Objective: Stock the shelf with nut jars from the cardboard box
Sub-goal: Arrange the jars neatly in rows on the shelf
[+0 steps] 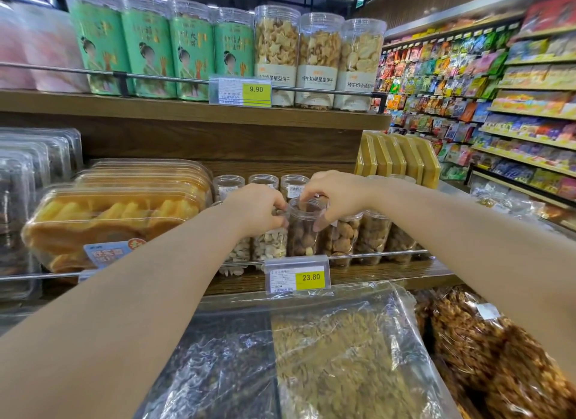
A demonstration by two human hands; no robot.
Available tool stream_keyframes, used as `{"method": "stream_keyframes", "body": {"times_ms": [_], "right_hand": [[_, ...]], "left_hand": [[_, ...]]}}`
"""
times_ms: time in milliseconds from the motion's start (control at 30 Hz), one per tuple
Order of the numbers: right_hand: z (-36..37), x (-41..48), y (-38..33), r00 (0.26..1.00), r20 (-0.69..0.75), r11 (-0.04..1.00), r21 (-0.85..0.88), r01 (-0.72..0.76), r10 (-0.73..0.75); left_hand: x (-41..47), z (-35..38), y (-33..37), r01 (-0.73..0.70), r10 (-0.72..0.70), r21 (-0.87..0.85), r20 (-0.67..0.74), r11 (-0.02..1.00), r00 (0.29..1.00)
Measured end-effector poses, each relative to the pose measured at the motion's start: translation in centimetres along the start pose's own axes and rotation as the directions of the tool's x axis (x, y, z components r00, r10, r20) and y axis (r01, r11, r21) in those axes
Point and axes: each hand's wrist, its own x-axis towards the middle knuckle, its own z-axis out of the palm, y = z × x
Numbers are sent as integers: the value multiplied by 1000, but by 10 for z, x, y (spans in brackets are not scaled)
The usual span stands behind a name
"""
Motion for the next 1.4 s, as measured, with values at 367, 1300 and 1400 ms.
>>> {"method": "stream_keyframes", "body": {"times_ms": [367,1300,1400], "right_hand": [[8,-9,-1,994,-102,994,-94,-60,50],[19,57,71,857,-230,887,110,-449,462],[19,66,66,865,-208,884,-4,-468,457]], "left_hand": [[0,0,-1,-15,15,-17,9,1000,1000],[48,3,25,-208,206,109,33,972,978],[49,1,25,-223,217,125,61,967,974]]}}
